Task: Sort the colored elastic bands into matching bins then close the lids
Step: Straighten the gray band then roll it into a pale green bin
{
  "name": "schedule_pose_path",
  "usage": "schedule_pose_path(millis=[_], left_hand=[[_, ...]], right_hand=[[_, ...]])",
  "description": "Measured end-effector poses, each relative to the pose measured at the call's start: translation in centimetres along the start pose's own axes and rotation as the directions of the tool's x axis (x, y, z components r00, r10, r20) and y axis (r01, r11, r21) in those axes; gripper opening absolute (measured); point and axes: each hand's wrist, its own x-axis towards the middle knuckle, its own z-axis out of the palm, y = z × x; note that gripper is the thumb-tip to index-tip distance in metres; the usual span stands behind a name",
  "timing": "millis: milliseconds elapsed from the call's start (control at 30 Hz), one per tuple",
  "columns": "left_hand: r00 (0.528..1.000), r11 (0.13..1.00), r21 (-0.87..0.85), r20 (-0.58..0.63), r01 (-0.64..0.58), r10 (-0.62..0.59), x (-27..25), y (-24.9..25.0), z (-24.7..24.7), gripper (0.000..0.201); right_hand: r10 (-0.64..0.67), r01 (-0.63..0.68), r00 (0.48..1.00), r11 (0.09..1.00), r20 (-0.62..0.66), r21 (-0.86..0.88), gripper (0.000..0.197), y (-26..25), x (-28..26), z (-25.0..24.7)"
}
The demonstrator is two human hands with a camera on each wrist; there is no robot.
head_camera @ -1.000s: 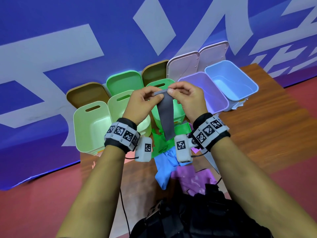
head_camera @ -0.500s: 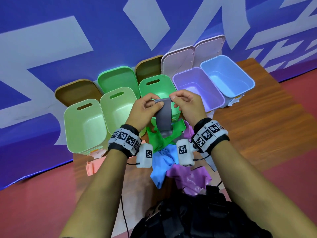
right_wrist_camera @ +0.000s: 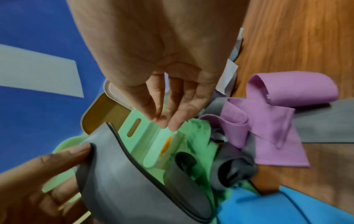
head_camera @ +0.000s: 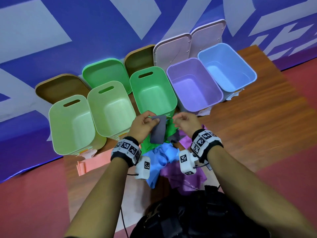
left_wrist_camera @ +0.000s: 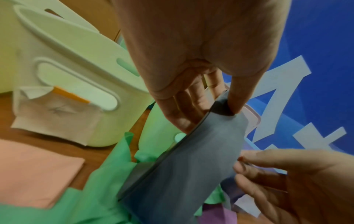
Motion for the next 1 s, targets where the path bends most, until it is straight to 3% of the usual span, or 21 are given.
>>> schedule_pose_path(millis=[233,467,667,800,867,1000], left_hand=[[0.998,0.999,0.0,-0.034,0.054,-0.054,0.5,-2.8,0.2,0.02],[0.996,0.998,-0.003,-0.067,0.061,-0.061,0.7,-4.8,-0.1,0.019],[0.997,0.999,-0.003,-0.051,0.05,-0.05,0.6,-5.1,0.0,0.014],[0.996,0.998,-0.002,-0.051,0.07,-0.07,0.6,-5.2,-0.1,0.011],[0.995,0.997,0.002,-0.051,0.08,-0.08,0.7,-5.3,-0.1,0.007],[0.995,0.996,0.006,-0.04,0.089,-0.088,0.9,-5.6,-0.1,0.019]], right_hand=[[0.103,-0.084,0.985,0.986,0.136,-0.143,0.03,4.0,0.9,2.0],[0.256,-0.229,0.957,0.955,0.136,-0.189,0.016,5.8,1.8,3.1],[0.326,-0.299,0.941,0.927,0.089,-0.227,0.02,5.2,1.6,3.1],[0.323,-0.281,0.943,0.905,0.086,-0.319,0.021,6.0,2.0,3.4],[0.3,-0.263,0.95,0.917,0.084,-0.298,0.019,6.2,2.0,3.6],[0.26,-0.247,0.965,0.943,0.028,-0.222,0.02,5.7,1.4,3.3]])
